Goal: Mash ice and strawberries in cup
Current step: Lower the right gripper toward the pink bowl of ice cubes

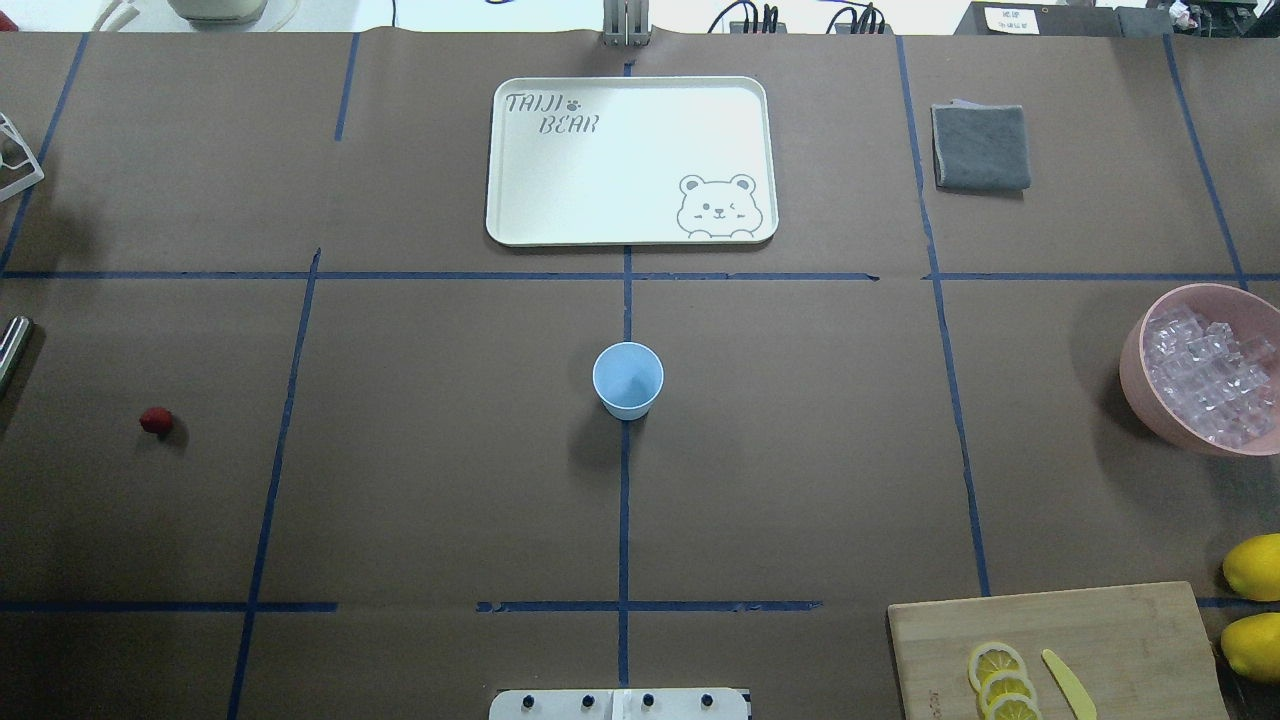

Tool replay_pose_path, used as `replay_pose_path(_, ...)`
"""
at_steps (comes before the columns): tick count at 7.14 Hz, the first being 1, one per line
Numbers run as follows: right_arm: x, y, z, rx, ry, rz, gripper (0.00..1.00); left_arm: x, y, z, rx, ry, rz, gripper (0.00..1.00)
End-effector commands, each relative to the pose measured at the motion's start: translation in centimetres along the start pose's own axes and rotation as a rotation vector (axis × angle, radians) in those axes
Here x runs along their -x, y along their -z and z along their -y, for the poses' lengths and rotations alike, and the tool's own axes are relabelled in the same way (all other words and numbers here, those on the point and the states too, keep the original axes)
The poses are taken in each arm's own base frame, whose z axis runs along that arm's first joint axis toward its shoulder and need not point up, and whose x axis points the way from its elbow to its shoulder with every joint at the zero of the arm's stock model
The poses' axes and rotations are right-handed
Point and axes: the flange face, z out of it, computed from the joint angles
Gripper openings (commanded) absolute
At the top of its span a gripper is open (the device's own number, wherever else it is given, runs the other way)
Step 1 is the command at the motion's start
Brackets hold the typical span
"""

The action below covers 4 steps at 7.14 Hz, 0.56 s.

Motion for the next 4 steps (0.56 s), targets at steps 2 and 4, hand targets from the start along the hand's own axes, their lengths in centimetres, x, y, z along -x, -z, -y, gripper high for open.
replay_pose_path(2,7.3,-1.5,0.7,0.032,0.061,-0.036,0.98,-0.2,0.2,0.0,-0.004,-0.004,-0.002,1.00)
replay_pose_path(4,9.1,-2.5,0.7,0.051,0.059,-0.048,0.88,-0.2,0.2,0.0,-0.004,-0.004,-0.002,1.00)
